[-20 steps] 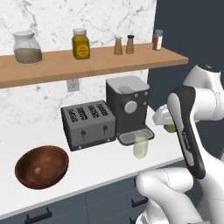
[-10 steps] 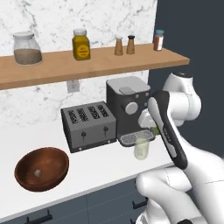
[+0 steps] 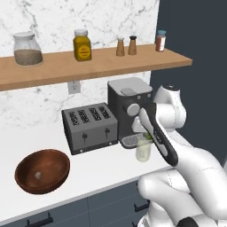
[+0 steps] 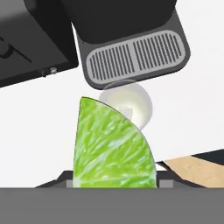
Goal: Grab a lemon wedge from the fridge and one ice cube from the ice bowl, and put them in the glass of lemonade.
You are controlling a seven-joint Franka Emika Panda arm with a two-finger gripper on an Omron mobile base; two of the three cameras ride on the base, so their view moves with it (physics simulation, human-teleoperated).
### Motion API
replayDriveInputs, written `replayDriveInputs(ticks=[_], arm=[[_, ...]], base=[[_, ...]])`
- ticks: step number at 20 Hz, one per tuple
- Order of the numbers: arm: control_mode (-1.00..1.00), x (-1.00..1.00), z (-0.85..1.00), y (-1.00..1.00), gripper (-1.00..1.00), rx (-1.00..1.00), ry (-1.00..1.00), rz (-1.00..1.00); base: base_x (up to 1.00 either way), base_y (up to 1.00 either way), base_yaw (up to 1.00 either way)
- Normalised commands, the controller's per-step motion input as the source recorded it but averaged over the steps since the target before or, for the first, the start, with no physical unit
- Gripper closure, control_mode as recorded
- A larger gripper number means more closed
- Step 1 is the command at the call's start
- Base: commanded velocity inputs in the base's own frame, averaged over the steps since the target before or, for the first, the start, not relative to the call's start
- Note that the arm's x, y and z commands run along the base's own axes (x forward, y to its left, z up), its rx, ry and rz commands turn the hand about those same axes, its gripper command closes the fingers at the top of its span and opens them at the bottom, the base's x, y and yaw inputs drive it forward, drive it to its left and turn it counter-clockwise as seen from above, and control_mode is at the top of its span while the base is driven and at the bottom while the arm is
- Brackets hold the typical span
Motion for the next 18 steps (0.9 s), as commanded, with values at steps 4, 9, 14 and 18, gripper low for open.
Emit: replayDriveInputs(ticks=[4, 9, 14, 18], arm=[[-1.00, 0.45, -0.26, -0.04, 1.00, -0.03, 0.00, -0.10], [-1.00, 0.42, -0.29, -0.10, 1.00, -0.03, 0.00, -0.07], [-1.00, 0.36, -0.20, -0.06, 1.00, -0.03, 0.00, -0.02], [-1.00, 0.37, -0.13, -0.03, 1.00, -0.04, 0.03, 0.00]], base=[[0.00, 0.00, 0.00], [0.00, 0.00, 0.00], [0.00, 0.00, 0.00], [0.00, 0.00, 0.00]])
